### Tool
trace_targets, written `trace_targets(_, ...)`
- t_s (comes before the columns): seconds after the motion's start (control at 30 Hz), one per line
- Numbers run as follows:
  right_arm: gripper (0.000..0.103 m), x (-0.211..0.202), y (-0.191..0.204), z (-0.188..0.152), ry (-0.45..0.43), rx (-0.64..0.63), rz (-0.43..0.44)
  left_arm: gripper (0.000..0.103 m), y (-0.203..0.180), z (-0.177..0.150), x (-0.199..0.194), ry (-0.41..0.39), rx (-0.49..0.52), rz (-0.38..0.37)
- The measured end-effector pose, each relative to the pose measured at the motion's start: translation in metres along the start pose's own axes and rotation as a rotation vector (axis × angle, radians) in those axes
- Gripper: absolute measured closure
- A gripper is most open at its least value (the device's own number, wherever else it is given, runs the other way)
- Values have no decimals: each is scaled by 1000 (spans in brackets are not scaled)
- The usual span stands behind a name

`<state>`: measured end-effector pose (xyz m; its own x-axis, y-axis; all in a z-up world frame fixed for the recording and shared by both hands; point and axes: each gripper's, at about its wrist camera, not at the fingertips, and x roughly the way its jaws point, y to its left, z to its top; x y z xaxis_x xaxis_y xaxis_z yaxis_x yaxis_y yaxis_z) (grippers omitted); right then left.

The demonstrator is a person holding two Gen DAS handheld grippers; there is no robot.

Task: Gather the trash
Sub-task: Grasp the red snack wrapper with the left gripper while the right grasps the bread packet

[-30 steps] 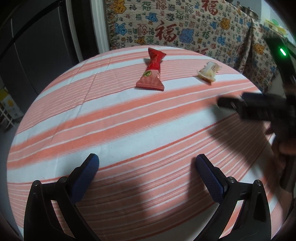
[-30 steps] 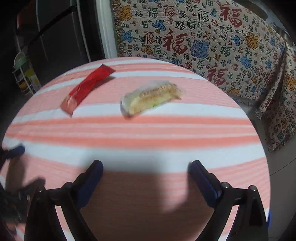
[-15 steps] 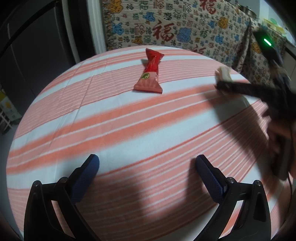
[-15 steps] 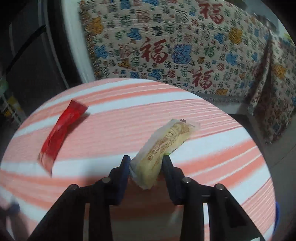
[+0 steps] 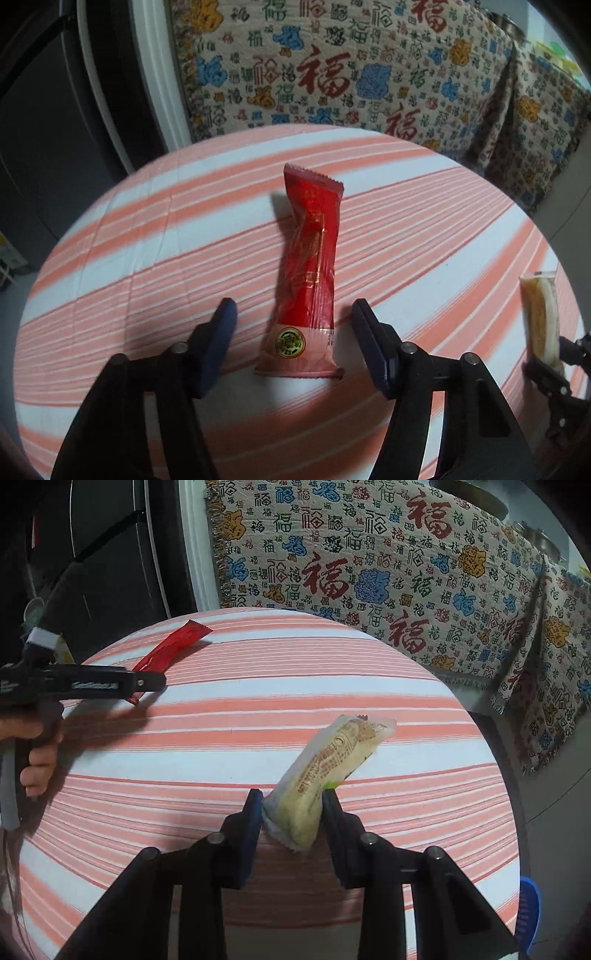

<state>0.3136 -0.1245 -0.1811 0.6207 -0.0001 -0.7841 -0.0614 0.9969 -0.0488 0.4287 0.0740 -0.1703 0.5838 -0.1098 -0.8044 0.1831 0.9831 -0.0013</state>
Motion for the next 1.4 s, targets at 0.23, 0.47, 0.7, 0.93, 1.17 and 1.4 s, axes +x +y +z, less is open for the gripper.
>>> trace_targets(0.23, 72, -4, 30, -4, -5, -166, 142, 74, -10, -43, -40, -10, -1, -45)
trace_targets(0.47, 67, -27, 29, -32, -13, -267, 164, 65, -12, -127, -104, 15, -85, -16)
trace_targets(0.7, 27, -28, 4, -42, 20, -147, 135, 7, -10, -149, -102, 9, -90, 91)
trace_targets(0.93, 22, -25, 9, -38, 37, -61, 60, 0, 5, -145, -96, 7, -107, 80)
trace_targets(1.17, 26, -14, 10, -15, 100, 73, 95, 3, 13, -137, -105, -3, -126, 0)
trace_targets(1.4, 63, -17, 15, -3, 145, 36, 97, 31, 3, -117, -103, 18, -74, -43)
